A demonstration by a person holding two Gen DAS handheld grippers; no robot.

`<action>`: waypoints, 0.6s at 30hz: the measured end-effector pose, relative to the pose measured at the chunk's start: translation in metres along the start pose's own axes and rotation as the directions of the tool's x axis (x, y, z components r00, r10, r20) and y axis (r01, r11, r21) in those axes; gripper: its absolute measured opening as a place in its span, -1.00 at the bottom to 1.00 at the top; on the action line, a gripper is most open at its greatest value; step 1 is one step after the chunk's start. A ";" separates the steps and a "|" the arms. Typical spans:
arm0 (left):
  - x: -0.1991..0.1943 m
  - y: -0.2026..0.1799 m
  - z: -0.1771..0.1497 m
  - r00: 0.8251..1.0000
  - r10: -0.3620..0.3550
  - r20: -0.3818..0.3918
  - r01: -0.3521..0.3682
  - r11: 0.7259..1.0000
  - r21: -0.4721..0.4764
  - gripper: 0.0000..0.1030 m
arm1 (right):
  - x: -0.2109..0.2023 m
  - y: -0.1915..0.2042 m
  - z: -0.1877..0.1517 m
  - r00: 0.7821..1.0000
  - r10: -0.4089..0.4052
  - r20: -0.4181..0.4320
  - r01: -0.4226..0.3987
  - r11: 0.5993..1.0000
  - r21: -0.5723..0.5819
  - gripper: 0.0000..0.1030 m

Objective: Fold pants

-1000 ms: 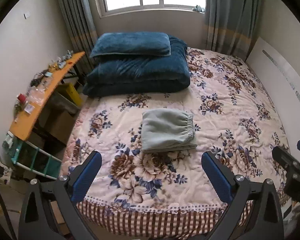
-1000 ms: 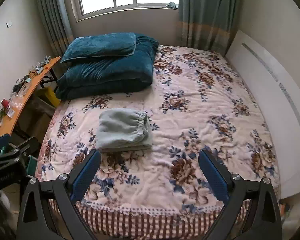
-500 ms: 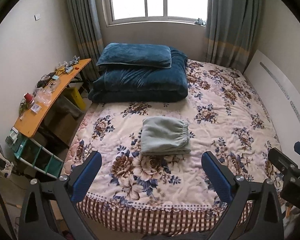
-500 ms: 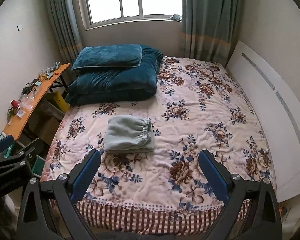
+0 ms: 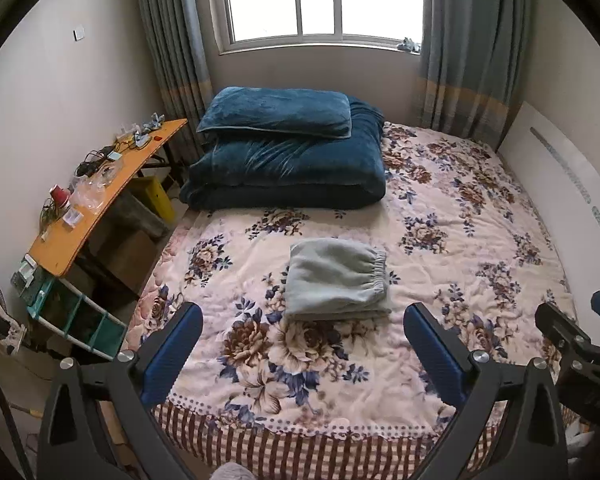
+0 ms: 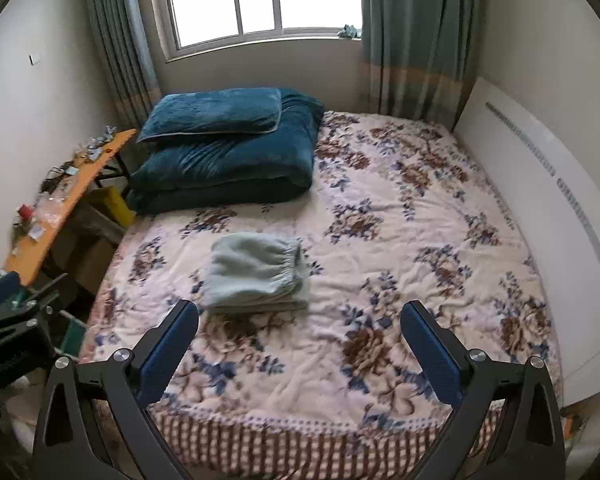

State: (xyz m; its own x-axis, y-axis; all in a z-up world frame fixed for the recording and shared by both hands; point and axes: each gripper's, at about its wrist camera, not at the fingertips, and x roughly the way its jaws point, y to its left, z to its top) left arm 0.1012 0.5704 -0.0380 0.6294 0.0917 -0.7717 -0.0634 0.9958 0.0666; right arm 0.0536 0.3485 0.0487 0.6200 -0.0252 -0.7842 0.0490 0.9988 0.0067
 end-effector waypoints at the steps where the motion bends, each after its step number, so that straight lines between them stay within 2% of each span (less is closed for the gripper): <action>1: 0.003 -0.001 0.000 1.000 0.003 0.002 -0.003 1.000 0.001 1.00 | 0.006 0.000 0.000 1.000 -0.013 0.001 0.013 1.000 -0.004 1.00; 10: 0.031 -0.001 -0.003 0.999 0.033 -0.022 -0.033 0.999 -0.013 1.00 | 0.056 0.001 -0.001 0.998 -0.019 -0.054 0.019 1.000 0.011 1.00; 18: 0.034 -0.003 0.000 0.999 0.035 -0.019 -0.035 0.999 -0.013 1.00 | 0.068 0.006 -0.003 0.998 -0.007 -0.056 0.008 1.000 0.011 1.00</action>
State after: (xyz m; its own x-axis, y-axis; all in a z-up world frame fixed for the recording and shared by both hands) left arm 0.1224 0.5707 -0.0641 0.6123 0.1261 -0.7805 -0.0951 0.9918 0.0857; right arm 0.0940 0.3526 -0.0065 0.5751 -0.0298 -0.8176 0.0628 0.9980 0.0078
